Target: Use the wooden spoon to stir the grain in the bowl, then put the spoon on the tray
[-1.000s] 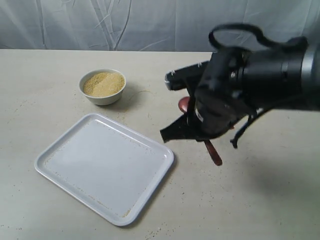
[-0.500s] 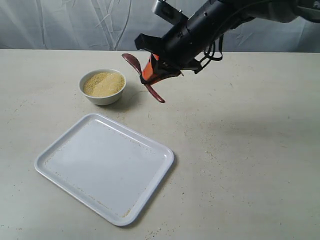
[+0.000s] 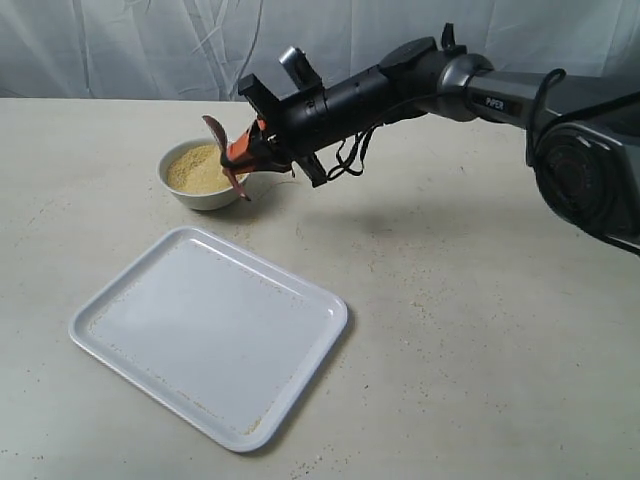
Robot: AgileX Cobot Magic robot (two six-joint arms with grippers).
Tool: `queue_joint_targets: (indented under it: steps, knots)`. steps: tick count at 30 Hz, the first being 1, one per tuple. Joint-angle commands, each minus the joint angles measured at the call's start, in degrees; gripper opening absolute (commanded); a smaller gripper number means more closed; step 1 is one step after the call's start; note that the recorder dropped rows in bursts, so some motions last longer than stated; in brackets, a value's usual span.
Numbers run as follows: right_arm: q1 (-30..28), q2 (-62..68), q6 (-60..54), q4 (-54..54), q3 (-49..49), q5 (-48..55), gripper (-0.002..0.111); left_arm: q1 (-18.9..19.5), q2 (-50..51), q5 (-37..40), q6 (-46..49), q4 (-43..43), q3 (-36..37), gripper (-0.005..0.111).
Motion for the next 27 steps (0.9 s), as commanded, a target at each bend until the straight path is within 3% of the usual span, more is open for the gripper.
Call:
queue_joint_targets:
  steps: [1, 8, 19, 27]
  knots:
    - [0.1, 0.8, -0.6, 1.9, -0.8, -2.2, 0.003, -0.4, -0.3, -0.3, 0.0, 0.0, 0.1, 0.0]
    - [2.3, 0.8, -0.2, 1.4, -0.8, -9.3, 0.032, -0.4, -0.3, -0.3, 0.0, 0.0, 0.1, 0.0]
    - [3.1, 0.5, 1.2, 0.8, -0.8, -12.1, 0.032, -0.4, -0.3, -0.3, 0.0, 0.0, 0.1, 0.0]
    - [2.9, -3.0, 5.8, -11.6, -0.8, -13.1, 0.032, -0.4, -0.3, -0.3, 0.0, 0.0, 0.1, 0.0]
